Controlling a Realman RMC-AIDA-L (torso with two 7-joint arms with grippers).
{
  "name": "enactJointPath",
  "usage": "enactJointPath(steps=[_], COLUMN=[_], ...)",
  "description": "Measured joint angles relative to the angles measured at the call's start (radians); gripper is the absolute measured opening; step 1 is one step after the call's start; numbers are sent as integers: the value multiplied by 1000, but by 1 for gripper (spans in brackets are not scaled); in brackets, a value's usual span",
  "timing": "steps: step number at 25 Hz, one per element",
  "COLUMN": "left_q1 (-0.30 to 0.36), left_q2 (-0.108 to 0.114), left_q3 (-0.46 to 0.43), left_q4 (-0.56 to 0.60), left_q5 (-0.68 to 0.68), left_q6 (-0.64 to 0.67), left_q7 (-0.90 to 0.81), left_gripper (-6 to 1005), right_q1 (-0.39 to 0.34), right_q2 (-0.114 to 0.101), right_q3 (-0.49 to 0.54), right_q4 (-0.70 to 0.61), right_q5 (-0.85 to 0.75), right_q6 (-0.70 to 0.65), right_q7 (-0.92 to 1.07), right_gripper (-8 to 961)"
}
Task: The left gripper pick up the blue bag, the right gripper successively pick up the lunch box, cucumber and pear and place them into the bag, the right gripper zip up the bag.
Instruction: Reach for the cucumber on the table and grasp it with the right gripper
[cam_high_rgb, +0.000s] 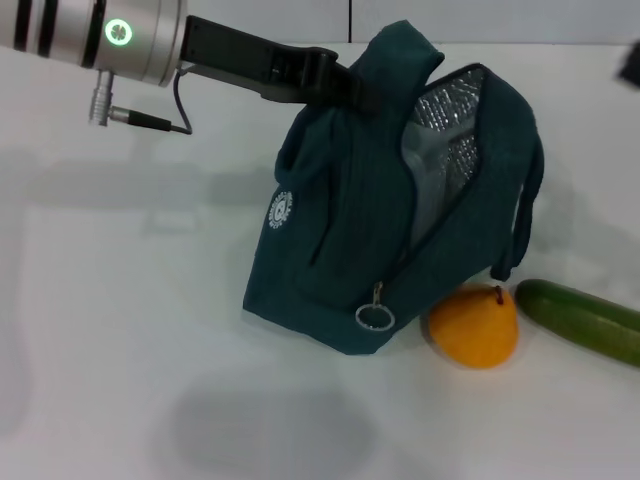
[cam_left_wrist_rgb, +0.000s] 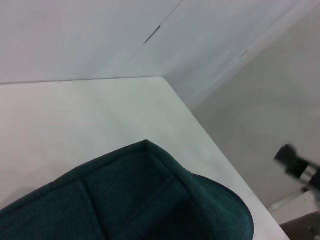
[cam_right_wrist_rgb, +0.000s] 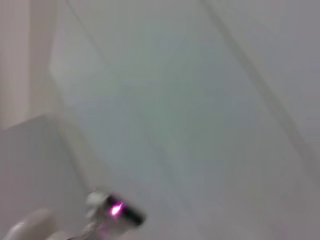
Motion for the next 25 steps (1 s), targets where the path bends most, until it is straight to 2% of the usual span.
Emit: enactJointPath(steps=[1, 3, 7, 11, 16, 20, 23, 24, 25], left_q1=[2, 6, 7, 8, 8, 8, 8, 8, 8], left_q2=[0, 0, 2, 2, 7, 9, 10, 9, 9], left_q3=[0, 0, 0, 0, -2, -2, -13, -28, -28], left_q4=[0, 0, 0, -21, -44, -45, -46, -47, -47], left_q5=[1, 1, -1, -2, -2, -3, -3, -3, -3], left_q6=[-3, -7, -10, -14, -21, -30, -42, -43, -43], left_q7=[0, 0, 6, 20, 29, 29, 31, 36, 36], left_gripper=[51, 51, 51, 52, 52, 52, 52, 52, 52], right_q1=[-20, -67, -87, -40, 80, 159, 216, 264, 264], right_q2=[0, -6, -38, -74, -113, -112, -95, -78, -78], right_q3=[8, 17, 7, -3, -91, -222, -317, -352, -352], right_q4=[-37, -155, -395, -611, -681, -705, -746, -760, -760], right_q5=[11, 17, -107, -337, -603, -764, -880, -953, -953], right_q6=[6, 20, 11, -69, -206, -232, -241, -256, -256], right_q7=[4, 42, 239, 482, 685, 784, 846, 872, 872], right_gripper=[698, 696, 693, 694, 696, 697, 699, 699, 699])
